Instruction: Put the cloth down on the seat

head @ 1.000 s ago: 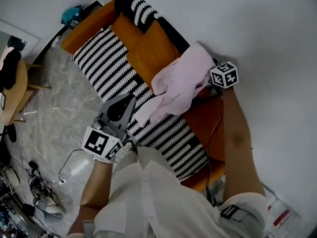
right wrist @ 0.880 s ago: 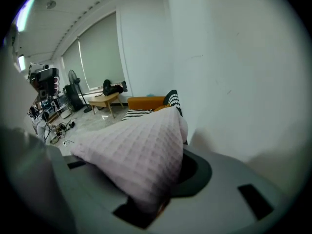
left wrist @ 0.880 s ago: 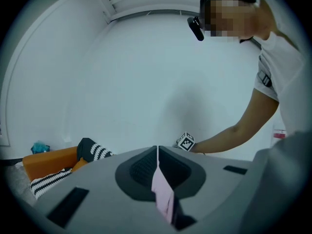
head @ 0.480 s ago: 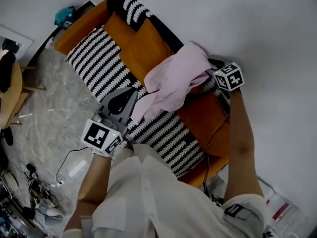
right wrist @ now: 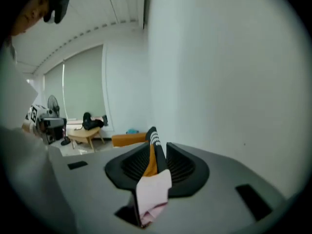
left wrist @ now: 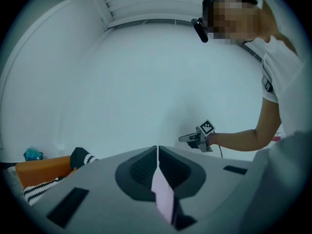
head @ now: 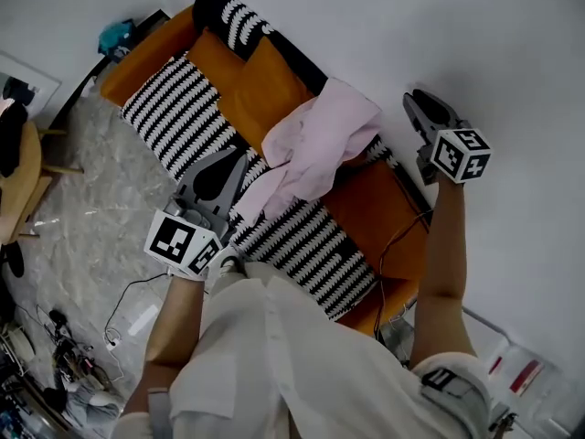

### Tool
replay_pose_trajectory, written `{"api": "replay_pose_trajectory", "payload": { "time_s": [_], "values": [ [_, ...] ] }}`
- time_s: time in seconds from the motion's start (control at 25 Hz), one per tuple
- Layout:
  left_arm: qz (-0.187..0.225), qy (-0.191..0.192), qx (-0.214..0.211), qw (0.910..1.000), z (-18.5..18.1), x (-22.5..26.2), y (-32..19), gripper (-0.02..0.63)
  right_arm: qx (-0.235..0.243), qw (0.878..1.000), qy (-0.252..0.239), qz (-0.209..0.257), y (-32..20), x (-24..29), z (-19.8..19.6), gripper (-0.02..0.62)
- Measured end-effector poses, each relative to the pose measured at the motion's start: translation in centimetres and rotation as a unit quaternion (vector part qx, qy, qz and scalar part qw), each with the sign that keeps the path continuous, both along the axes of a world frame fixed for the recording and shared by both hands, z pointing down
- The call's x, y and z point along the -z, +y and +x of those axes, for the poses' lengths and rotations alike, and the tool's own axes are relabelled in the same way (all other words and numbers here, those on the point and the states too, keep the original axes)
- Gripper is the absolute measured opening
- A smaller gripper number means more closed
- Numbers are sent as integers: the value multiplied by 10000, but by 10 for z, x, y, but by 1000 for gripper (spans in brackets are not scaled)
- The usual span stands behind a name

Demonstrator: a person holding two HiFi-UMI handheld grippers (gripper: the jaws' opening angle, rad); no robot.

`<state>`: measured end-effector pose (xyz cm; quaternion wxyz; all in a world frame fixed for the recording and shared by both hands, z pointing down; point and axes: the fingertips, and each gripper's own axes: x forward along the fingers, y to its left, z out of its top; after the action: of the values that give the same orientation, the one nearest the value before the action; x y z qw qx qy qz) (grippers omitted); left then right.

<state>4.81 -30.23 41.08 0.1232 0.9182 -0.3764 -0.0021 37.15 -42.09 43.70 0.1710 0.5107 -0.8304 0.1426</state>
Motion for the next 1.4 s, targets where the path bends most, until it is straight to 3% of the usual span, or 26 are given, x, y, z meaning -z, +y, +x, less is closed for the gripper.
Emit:
{"api": "replay_pose_trajectory", "payload": {
  "time_s": [0.2,0.36,0.56,0.88,1.28,1.4],
  "values": [
    [152,87,110,9998,-20,19,13,26,-256,9926,-745,928,40,58,-31,102],
    [325,111,181,9992,-36,34,25,26,-502,9862,-953,1258,76,71,-59,72],
    [587,172,222,9979,-55,60,41,26,-638,9812,-1261,1314,125,75,-95,54],
    [781,100,300,9964,-96,77,79,26,-377,9729,-1931,1215,200,74,-162,54],
    [764,225,595,9950,-166,85,123,25,-15,9698,-1978,1424,243,88,-232,53],
    [775,271,713,9941,-185,88,138,25,148,9705,-1969,1384,256,90,-253,26]
  ]
}}
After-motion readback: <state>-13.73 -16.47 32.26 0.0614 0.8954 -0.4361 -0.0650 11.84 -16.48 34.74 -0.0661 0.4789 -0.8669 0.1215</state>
